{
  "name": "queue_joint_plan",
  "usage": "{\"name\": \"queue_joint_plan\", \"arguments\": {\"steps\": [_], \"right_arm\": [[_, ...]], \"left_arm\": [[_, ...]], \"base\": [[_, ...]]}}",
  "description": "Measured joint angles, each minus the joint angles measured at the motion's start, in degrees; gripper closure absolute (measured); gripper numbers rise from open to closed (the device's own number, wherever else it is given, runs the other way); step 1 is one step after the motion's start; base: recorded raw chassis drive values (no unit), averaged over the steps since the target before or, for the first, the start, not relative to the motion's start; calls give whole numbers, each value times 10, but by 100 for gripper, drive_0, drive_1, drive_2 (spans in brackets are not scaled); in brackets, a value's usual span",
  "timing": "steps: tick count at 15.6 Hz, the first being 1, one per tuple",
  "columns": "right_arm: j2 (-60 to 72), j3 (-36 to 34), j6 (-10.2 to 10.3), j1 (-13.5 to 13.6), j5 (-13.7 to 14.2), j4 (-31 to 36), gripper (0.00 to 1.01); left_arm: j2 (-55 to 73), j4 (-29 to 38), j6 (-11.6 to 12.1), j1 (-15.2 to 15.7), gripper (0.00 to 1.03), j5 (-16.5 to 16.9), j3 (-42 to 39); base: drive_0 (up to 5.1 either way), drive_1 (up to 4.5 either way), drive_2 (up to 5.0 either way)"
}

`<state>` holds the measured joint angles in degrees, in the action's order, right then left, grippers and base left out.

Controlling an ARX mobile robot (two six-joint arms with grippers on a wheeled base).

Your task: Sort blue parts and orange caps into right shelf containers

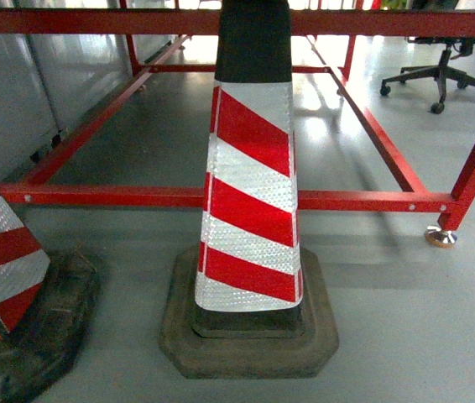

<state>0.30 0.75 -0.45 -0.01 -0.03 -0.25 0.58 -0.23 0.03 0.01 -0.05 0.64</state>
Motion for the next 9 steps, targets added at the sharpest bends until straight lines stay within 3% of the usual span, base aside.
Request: {"name": "queue_joint_plan", "arguments": {"steps": [9], "right_arm": [[0,0,0,0,0,0,3]], "left_arm": [[0,0,0,0,5,0,0]], "base": [[0,0,0]]}}
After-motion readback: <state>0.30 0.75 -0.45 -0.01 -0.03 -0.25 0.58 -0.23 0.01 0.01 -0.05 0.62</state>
